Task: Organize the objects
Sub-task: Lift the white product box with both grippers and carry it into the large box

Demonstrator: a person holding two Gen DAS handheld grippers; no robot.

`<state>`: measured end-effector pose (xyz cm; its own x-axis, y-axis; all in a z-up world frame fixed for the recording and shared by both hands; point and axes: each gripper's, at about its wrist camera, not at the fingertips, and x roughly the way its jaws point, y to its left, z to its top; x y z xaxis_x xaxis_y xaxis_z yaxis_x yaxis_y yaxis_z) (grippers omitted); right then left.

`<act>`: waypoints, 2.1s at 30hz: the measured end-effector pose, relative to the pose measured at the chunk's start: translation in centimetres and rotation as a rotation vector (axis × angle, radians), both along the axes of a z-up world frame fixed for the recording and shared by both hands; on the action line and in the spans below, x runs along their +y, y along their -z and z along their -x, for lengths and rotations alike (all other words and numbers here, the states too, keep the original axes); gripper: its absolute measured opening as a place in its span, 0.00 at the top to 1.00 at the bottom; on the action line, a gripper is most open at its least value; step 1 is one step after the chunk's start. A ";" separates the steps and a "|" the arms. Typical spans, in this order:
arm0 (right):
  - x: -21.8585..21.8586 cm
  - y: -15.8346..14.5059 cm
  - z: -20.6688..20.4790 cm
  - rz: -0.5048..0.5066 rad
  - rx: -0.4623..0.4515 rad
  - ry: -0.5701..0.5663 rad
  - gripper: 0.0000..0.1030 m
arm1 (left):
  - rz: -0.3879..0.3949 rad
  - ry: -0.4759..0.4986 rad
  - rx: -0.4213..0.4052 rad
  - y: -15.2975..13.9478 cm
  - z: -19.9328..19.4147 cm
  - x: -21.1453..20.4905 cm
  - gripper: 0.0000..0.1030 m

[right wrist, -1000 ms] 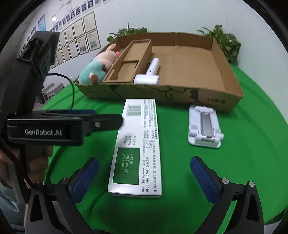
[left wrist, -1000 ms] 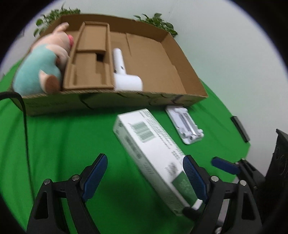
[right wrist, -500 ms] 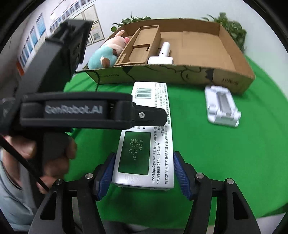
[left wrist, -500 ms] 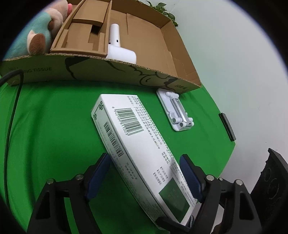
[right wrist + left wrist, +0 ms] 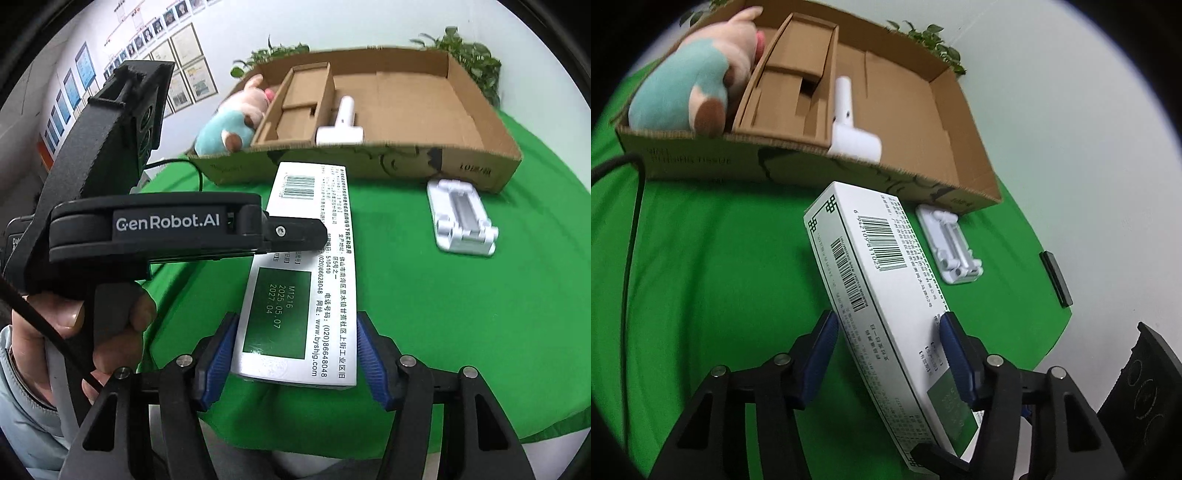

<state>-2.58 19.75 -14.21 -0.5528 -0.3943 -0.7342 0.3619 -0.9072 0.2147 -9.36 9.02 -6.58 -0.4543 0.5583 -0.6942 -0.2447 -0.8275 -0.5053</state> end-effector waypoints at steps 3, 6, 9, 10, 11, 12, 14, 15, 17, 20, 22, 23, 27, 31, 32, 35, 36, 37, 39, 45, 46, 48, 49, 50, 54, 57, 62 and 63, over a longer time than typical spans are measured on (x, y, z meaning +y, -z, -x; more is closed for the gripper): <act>0.0 -1.8 -0.2 0.005 0.053 0.016 0.43 | -0.001 0.005 0.044 -2.2 0.3 0.3 0.47; 0.1 -3.9 -0.1 0.013 0.113 0.039 0.43 | -0.012 0.013 0.103 -5.0 0.9 0.5 0.47; 0.4 -6.8 0.3 0.016 0.192 0.062 0.43 | -0.016 0.027 0.171 -8.3 1.6 1.0 0.47; 0.5 -7.8 0.6 0.015 0.218 0.069 0.43 | -0.016 0.031 0.191 -9.3 1.8 1.1 0.48; 0.6 -8.6 0.8 0.014 0.239 0.076 0.43 | -0.013 0.036 0.215 -10.5 2.2 1.4 0.48; 0.6 -9.4 1.1 0.013 0.254 0.082 0.43 | -0.010 0.040 0.233 -11.4 2.5 1.9 0.48; 0.8 -11.2 1.6 0.017 0.293 0.094 0.43 | -0.014 0.050 0.265 -13.4 3.3 2.1 0.48; 0.9 -12.2 1.9 0.017 0.316 0.100 0.43 | -0.016 0.058 0.281 -14.4 3.8 2.3 0.48; 1.0 -13.7 2.5 0.016 0.352 0.109 0.43 | -0.018 0.066 0.303 -16.1 4.7 2.6 0.48; 1.2 -16.0 3.8 0.021 0.398 0.122 0.43 | -0.018 0.078 0.333 -18.5 6.2 3.0 0.48; 1.5 -17.2 4.8 0.029 0.414 0.130 0.43 | -0.018 0.079 0.339 -19.7 6.8 2.9 0.48; 1.6 -17.7 5.4 0.033 0.422 0.134 0.43 | -0.018 0.082 0.342 -20.5 7.7 3.2 0.48; 2.2 -19.6 7.7 0.044 0.441 0.149 0.43 | -0.008 0.098 0.359 -22.2 9.7 4.0 0.48; 2.9 -21.0 10.2 0.048 0.444 0.159 0.43 | -0.011 0.108 0.357 -23.6 11.8 4.4 0.48; 3.1 -21.3 10.8 0.048 0.442 0.160 0.43 | -0.013 0.109 0.356 -23.9 12.5 4.5 0.48; 3.5 -22.2 12.8 0.040 0.443 0.161 0.43 | -0.018 0.119 0.352 -24.3 14.3 4.7 0.48; 3.7 -22.4 13.4 0.037 0.441 0.162 0.43 | -0.021 0.119 0.345 -24.3 15.0 4.7 0.49; 3.7 -22.5 14.2 0.036 0.437 0.161 0.43 | -0.021 0.119 0.340 -24.2 15.1 4.7 0.49; 3.8 -22.5 15.6 0.041 0.419 0.157 0.43 | -0.011 0.117 0.327 -23.8 16.1 4.7 0.49; 3.8 -19.3 18.5 0.041 0.323 0.137 0.43 | 0.032 0.110 0.213 -18.7 19.7 5.0 0.49; 3.9 -18.1 19.2 0.036 0.299 0.132 0.43 | 0.039 0.111 0.194 -17.7 20.2 5.1 0.49; 4.0 -15.5 20.5 0.038 0.247 0.127 0.43 | 0.056 0.115 0.132 -14.8 21.5 5.6 0.49; 4.2 -14.2 21.1 0.042 0.217 0.127 0.43 | 0.062 0.117 0.109 -13.7 22.0 5.7 0.49; 4.2 -12.8 21.5 0.044 0.191 0.126 0.43 | 0.069 0.119 0.080 -12.3 22.6 5.9 0.49; 5.2 -8.2 23.8 0.092 0.078 0.121 0.43 | 0.098 0.118 -0.009 -8.1 24.7 6.6 0.49; 5.7 -5.6 25.5 0.102 0.018 0.119 0.43 | 0.128 0.121 -0.038 -6.2 25.5 7.2 0.49; 5.9 -2.8 26.6 0.095 -0.036 0.117 0.43 | 0.199 0.131 -0.067 -4.3 26.1 8.2 0.49; 5.9 -2.4 26.8 0.094 -0.045 0.115 0.43 | 0.210 0.135 -0.071 -4.0 26.0 8.4 0.49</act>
<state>-29.34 25.67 -11.78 -0.5659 -0.3978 -0.7221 0.2445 -0.9175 0.3139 -35.36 17.38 -2.54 -0.3317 0.4505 -0.8288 -0.3300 -0.8785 -0.3454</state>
